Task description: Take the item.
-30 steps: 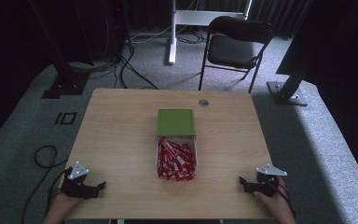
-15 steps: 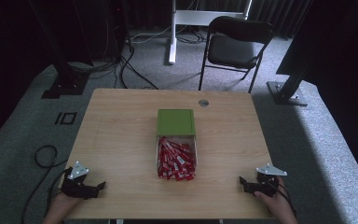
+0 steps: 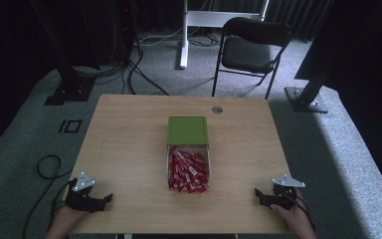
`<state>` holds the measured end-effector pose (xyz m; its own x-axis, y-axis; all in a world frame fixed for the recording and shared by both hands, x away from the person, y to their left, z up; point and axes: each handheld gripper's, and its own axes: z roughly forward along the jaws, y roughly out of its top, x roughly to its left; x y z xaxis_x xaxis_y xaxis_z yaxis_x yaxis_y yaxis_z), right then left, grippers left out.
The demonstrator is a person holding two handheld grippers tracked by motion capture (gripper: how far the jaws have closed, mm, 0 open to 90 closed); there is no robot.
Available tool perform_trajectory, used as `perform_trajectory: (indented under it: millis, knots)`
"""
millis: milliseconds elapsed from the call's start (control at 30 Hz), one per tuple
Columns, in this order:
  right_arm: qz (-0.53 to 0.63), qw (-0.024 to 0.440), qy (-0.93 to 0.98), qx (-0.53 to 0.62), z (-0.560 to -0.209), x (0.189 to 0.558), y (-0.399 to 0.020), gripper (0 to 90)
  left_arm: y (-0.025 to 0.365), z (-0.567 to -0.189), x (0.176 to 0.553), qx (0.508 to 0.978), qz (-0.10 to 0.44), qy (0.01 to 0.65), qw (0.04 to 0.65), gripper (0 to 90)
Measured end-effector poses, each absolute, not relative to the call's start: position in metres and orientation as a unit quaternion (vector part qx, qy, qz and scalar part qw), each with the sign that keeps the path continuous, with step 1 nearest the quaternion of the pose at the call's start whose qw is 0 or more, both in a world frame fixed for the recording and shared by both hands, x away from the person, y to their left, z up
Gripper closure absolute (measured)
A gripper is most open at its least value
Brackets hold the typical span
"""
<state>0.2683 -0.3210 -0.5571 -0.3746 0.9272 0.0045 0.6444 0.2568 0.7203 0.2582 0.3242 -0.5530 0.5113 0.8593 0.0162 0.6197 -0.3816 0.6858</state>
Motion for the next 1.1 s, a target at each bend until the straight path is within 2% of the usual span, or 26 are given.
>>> perform_trajectory:
  millis: [1100]
  knots:
    - [0.361, 0.213, 0.757, 0.502, -0.519, 0.28, -0.293, 13.4, 0.324, -0.553, 0.258, 0.809, 0.189, 0.457, 0.317, 0.7]
